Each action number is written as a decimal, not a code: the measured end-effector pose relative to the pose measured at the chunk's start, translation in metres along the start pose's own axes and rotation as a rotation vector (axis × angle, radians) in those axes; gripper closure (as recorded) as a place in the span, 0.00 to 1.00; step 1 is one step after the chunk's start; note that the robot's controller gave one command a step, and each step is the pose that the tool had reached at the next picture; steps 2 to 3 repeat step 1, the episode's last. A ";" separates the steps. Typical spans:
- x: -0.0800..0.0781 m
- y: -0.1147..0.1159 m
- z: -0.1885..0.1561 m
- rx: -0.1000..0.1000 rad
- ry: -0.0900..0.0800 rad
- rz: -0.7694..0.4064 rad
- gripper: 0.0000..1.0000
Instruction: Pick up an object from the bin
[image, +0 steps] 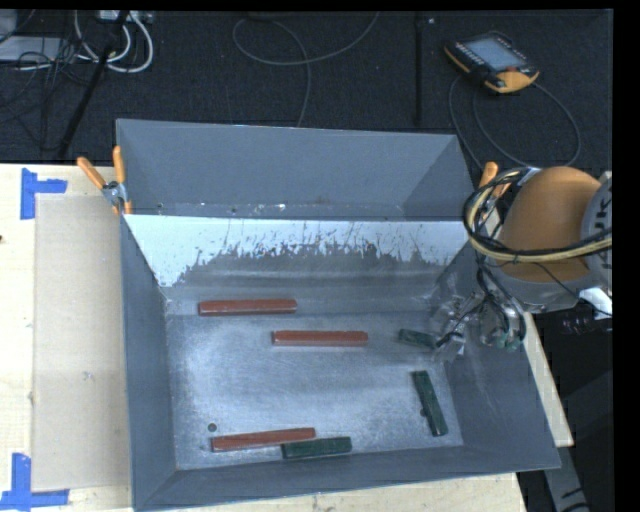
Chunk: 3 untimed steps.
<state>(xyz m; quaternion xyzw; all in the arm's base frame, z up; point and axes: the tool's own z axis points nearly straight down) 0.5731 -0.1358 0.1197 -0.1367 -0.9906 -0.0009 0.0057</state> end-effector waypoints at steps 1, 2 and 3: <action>-0.017 0.023 -0.126 0.000 -0.013 0.026 1.00; -0.017 0.023 -0.126 0.000 -0.013 0.026 1.00; -0.017 0.023 -0.126 0.000 -0.013 0.026 1.00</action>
Offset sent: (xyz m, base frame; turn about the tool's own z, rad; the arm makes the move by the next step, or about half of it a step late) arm 0.0000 0.0000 0.0000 0.0000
